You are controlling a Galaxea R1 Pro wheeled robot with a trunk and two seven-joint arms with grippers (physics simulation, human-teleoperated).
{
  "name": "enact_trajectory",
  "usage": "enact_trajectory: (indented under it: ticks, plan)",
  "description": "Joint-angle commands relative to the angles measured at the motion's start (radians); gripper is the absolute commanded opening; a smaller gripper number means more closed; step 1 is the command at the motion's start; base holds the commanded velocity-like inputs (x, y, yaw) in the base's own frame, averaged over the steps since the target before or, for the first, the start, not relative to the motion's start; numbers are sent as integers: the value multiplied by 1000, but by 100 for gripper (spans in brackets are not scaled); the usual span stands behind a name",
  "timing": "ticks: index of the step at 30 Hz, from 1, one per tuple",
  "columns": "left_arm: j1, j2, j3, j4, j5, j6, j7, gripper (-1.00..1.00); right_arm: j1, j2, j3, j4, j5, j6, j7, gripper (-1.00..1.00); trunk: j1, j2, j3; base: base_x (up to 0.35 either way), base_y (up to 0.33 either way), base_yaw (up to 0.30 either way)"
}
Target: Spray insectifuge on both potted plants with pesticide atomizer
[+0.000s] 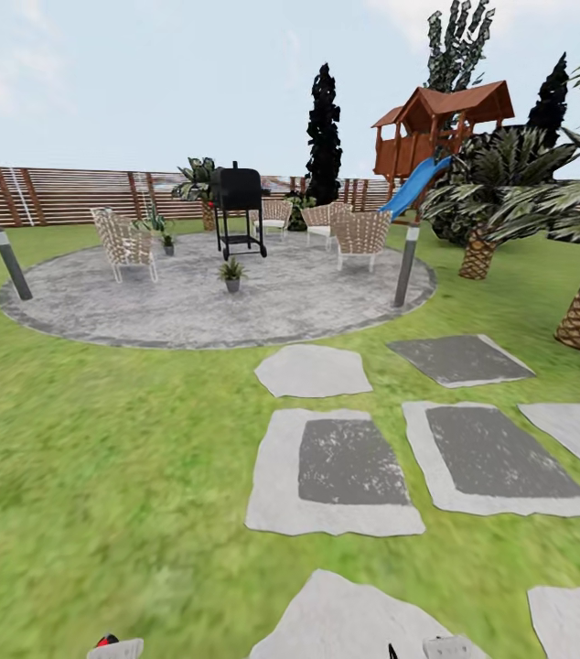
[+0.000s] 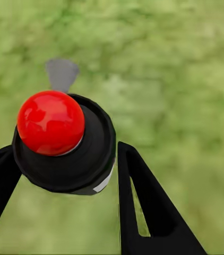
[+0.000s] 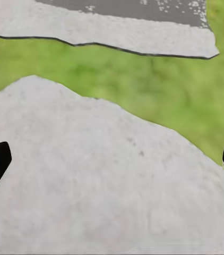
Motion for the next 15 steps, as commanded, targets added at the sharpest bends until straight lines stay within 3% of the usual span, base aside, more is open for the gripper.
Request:
enact_trajectory:
  ticks: [1,15]
  plan:
    - [-1,0,-2,0,8,-3,0,-100,-1,0,0,1,6,-3,0,100,0,0,-1,340,0,0]
    - [0,0,-2,0,8,-3,0,-100,-1,0,0,1,6,-3,-1,100,0,0,-1,340,0,0]
